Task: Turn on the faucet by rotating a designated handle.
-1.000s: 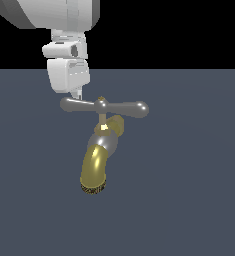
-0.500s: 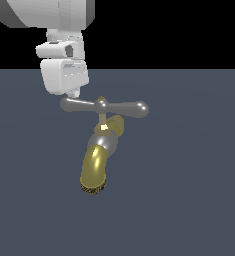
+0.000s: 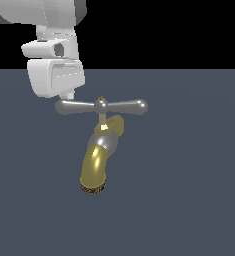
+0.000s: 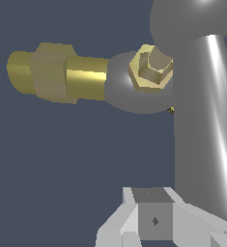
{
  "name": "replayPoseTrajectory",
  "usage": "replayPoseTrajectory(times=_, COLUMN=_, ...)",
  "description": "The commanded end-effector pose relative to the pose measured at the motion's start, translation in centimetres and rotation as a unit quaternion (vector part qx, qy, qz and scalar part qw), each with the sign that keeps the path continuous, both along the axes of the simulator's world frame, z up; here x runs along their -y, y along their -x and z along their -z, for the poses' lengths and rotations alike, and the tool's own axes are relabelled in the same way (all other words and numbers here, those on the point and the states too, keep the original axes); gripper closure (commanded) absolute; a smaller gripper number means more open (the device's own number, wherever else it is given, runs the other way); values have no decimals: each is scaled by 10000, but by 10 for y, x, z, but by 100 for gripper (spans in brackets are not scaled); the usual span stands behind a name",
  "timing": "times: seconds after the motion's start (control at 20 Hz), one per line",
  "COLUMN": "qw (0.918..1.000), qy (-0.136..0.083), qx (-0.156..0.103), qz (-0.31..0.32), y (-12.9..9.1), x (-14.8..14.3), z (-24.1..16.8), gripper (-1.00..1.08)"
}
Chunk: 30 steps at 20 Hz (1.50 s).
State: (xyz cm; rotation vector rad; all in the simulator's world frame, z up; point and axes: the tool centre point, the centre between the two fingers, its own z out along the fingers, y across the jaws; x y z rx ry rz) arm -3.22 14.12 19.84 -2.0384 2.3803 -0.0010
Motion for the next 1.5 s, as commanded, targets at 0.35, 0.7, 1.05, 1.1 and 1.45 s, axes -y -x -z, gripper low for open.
replayPoseTrajectory(times=0.35, qw=9985, qy=22, qx=-33, qz=541, y=36, x=-14, z=0, gripper=108)
replayPoseTrajectory(times=0.7, qw=9984, qy=34, qx=-1, qz=557, y=47, x=-7, z=0, gripper=108)
replayPoseTrajectory(times=1.05, qw=9985, qy=29, qx=-12, qz=551, y=71, x=2, z=0, gripper=108)
replayPoseTrajectory(times=1.1, qw=9985, qy=29, qx=-12, qz=551, y=74, x=3, z=0, gripper=108)
replayPoseTrajectory(times=1.45, qw=9985, qy=25, qx=-21, qz=547, y=98, x=12, z=0, gripper=108)
